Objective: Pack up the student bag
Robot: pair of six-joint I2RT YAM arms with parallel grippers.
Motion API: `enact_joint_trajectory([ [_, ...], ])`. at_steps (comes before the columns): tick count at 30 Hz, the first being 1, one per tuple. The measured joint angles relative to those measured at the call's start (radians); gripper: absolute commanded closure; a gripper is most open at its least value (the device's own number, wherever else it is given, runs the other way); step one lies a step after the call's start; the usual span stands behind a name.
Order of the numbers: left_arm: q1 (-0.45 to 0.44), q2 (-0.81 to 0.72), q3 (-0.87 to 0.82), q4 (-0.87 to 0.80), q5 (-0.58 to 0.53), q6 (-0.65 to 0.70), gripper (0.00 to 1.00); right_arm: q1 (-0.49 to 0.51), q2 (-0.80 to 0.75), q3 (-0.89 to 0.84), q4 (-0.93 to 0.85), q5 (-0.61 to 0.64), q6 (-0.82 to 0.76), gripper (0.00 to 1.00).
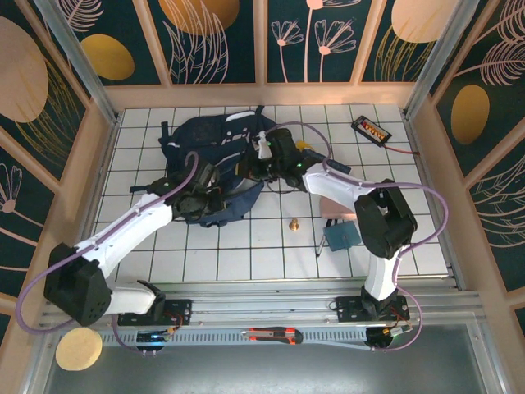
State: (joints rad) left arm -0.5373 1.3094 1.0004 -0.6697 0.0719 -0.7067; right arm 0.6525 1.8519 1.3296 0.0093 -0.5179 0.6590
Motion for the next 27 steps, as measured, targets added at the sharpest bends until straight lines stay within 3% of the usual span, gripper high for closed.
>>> enact_joint_trajectory([
  [5, 0.085, -0.067, -0.082, -0.036, -0.03, 0.043, 1.0, -0.106, 0.0, 0.04, -0.108, -0.103, -0.098, 1.0],
  [14, 0.151, -0.059, -0.069, -0.011, -0.038, 0.122, 1.0, -0.269, 0.021, 0.111, -0.2, -0.311, -0.182, 0.99],
  [16, 0.16, -0.056, -0.052, -0.003, -0.023, 0.132, 1.0, -0.295, 0.035, 0.114, -0.192, -0.357, -0.163, 0.73],
  [19, 0.166, -0.055, -0.027, -0.014, -0.001, 0.126, 1.0, -0.312, 0.038, 0.102, -0.116, -0.374, -0.108, 0.55],
  [24, 0.16, -0.053, -0.005, -0.032, 0.014, 0.095, 1.0, -0.273, -0.029, -0.094, 0.147, -0.343, 0.055, 0.46],
  [27, 0.126, -0.051, 0.0, -0.034, 0.023, 0.072, 1.0, -0.201, -0.041, -0.163, 0.192, -0.296, 0.119, 0.43],
])
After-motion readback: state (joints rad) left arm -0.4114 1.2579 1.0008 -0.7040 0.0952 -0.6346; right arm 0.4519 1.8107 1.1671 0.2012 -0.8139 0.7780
